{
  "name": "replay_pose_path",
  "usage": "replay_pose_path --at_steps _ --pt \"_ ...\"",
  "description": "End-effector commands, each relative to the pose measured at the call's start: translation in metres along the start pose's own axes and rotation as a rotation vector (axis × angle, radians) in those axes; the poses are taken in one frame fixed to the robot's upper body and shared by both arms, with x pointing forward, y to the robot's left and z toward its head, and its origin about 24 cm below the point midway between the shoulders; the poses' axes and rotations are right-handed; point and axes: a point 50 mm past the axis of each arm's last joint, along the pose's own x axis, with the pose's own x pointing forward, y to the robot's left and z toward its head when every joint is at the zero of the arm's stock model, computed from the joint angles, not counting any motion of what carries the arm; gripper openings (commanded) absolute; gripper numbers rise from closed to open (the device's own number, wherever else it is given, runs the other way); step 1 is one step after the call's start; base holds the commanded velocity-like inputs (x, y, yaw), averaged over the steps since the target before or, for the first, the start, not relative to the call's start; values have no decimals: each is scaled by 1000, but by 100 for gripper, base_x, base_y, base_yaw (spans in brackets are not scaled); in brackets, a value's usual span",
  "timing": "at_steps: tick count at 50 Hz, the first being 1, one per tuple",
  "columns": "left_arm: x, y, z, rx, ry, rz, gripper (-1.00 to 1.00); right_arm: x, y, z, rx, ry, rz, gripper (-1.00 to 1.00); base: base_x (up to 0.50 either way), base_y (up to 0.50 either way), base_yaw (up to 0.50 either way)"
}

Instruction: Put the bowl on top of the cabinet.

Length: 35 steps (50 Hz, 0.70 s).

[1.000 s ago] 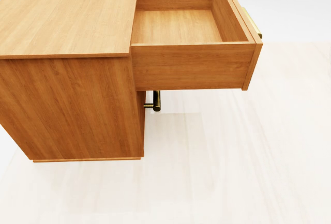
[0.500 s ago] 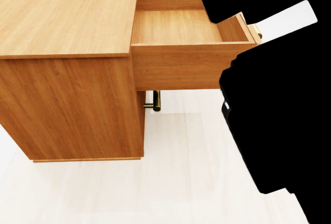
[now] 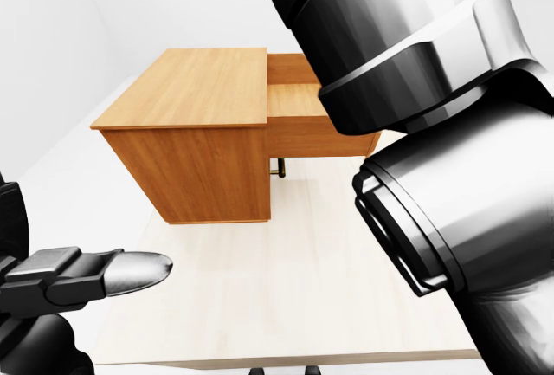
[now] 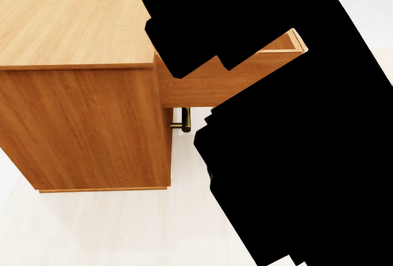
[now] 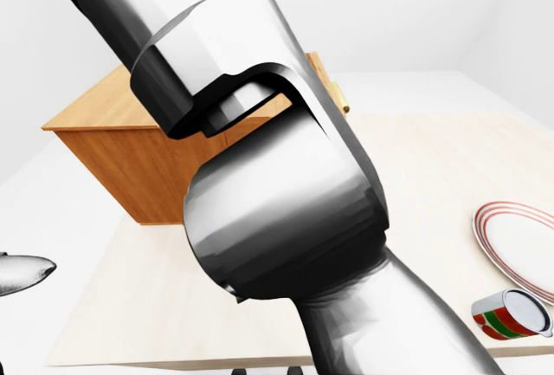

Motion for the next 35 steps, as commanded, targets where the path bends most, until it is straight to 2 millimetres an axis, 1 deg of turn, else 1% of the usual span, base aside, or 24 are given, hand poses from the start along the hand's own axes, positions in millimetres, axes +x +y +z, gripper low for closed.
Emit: replay_pose_path --at_steps 1,6,16,31,34,35 --pt "1 0 1 -10 -6 5 100 2 3 12 -6 -29 -19 -95 0 0 0" --pt "0 0 0 -10 -1 3 100 5 9 17 -2 -39 -10 -96 0 0 0" --pt "-1 -3 -2 -13 10 -5 100 9 17 37 11 -100 -12 -95 0 0 0" --pt "-1 -3 -2 -10 12 -10 100 10 21 42 10 -112 -5 -96 0 0 0" --pt "0 -2 -1 -13 5 -8 100 11 23 49 18 -133 -3 -95 0 0 0" --pt "0 -2 -1 -14 5 -8 100 11 24 49 0 -125 -2 -95 0 0 0"
